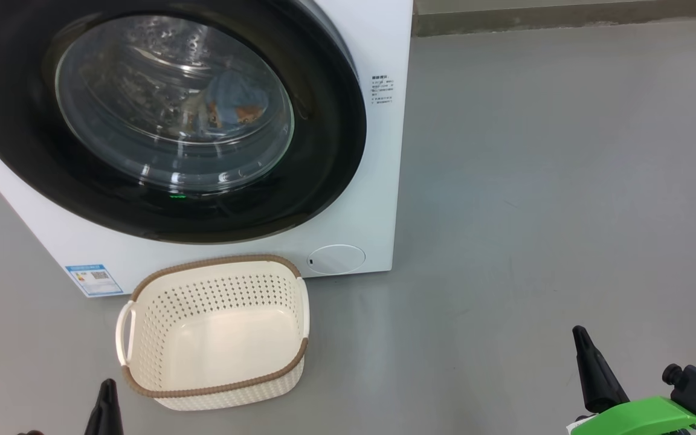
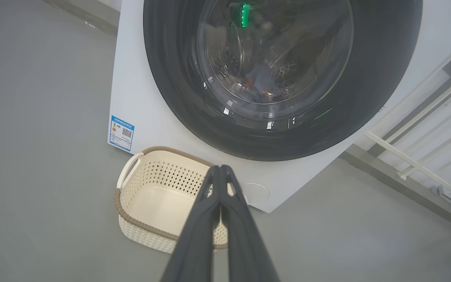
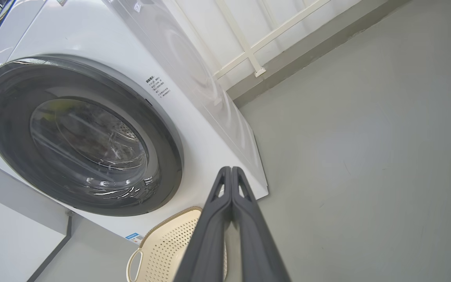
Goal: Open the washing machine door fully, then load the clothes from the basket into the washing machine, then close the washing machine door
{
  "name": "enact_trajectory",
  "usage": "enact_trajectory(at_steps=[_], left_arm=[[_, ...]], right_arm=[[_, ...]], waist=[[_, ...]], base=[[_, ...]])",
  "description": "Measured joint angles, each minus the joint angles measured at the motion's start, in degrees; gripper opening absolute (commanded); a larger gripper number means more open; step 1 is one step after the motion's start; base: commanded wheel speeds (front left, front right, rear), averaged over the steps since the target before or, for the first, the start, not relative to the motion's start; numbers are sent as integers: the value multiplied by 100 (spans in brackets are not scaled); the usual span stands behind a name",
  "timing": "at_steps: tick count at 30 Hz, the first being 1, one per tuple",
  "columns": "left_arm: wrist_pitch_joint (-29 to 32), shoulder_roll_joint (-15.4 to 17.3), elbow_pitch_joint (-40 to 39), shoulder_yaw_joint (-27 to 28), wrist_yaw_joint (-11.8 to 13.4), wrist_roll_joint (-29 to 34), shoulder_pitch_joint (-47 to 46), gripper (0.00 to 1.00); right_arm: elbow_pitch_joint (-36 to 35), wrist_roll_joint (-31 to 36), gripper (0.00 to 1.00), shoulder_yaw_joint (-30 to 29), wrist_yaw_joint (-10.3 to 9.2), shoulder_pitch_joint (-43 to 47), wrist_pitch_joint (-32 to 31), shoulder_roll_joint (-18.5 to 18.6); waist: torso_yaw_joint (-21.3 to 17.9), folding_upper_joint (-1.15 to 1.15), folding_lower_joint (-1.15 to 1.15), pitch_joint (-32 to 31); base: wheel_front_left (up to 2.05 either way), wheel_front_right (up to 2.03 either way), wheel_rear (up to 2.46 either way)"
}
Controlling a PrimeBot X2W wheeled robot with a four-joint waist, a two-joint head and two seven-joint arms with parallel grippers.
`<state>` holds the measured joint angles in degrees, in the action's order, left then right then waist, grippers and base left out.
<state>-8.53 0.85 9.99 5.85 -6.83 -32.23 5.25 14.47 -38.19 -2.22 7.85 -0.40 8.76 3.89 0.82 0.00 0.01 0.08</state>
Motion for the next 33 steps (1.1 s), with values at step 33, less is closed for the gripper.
enact_trajectory(at_steps=[33], left_arm=[[521, 21, 182, -33, -1, -2163, -337, 0]], right_arm=[[30, -1956, 0, -203, -1, -90, -553, -34]], waist=[[-30, 0, 0, 4]], base=[[0, 0, 0]])
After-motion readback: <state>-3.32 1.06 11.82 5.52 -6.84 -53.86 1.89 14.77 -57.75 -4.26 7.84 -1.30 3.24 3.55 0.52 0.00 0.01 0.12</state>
